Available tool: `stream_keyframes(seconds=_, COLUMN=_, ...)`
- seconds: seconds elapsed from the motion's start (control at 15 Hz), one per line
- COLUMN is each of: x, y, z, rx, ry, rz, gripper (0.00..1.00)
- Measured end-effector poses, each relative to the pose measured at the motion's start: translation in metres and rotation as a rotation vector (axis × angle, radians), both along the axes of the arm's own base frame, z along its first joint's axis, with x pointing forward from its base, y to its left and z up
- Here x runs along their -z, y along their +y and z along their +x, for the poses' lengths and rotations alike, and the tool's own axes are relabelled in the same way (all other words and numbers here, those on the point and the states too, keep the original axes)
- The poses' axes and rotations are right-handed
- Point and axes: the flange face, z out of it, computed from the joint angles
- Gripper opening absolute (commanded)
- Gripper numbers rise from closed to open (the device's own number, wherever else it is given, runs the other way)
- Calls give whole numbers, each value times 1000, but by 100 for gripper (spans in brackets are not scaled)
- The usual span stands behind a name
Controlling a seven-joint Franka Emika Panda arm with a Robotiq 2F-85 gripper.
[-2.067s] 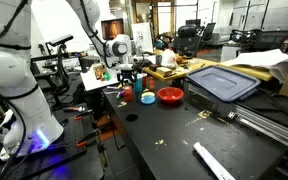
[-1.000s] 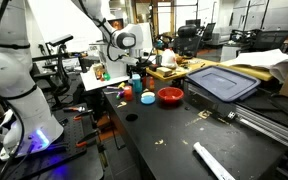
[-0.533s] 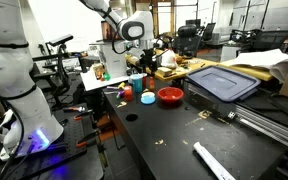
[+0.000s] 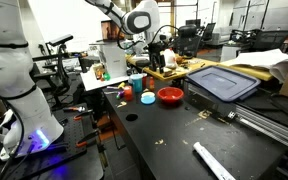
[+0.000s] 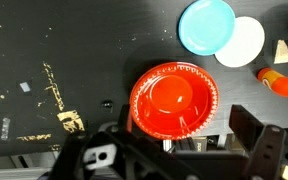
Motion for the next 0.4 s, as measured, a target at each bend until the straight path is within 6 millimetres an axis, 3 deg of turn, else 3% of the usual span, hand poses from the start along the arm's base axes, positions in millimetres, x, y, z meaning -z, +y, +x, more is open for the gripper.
stream_keyframes(seconds=0.4, x=-19, y=8, z=-5, rx=46, ry=174, rz=14, gripper=100)
